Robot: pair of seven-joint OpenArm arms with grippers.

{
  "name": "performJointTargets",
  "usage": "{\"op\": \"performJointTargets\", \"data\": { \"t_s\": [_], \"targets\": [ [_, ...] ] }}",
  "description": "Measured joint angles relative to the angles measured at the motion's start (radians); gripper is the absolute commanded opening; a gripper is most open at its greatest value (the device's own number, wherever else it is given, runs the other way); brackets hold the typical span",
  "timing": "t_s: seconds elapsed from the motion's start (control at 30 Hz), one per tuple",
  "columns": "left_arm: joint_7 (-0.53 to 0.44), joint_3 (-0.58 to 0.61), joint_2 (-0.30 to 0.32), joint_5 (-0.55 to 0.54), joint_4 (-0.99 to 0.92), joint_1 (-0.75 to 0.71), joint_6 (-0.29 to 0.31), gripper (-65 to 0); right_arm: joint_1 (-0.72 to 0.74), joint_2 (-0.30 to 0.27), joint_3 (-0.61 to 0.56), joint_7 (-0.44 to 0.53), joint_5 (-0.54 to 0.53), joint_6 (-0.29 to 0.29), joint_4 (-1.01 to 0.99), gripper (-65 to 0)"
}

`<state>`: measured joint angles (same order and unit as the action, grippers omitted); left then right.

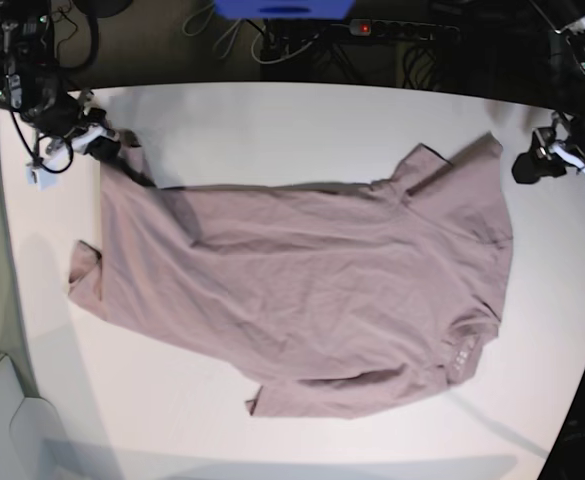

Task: Layout the t-shirt on the table in an organized manner, then fold the t-shirt properly
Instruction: 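Pull the t-shirt sleeve edge outward with the left gripper to flatten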

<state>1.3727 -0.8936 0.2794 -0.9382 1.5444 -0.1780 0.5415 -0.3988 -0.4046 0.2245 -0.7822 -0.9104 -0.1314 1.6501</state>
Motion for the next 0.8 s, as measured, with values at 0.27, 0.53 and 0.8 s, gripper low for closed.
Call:
{"op": "performJointTargets", "data": {
  "t_s": [0.27, 0.53, 0.8],
  "targets": [
    [0.01, -0.003, -0.096, 0.001, 0.217, 0.004, 0.0, -27.0, -0.023, -0.011, 0.107, 0.0, 0.133, -0.14, -0.001, -48.0],
    [-0.012, 0.136, -0.184, 0.05, 0.224, 0.13, -0.005, -30.1, -0.028, 0.042, 0.306, -0.003, 0.151, -0.149, 0.001, -48.0],
    [-0.169, 0.306, -0.243, 0.296, -0.141, 0.273, 0.002, -63.0, -0.023, 0.062, 0.304, -0.001, 0.148, -0.15, 0.002, -48.0]
  ]
}}
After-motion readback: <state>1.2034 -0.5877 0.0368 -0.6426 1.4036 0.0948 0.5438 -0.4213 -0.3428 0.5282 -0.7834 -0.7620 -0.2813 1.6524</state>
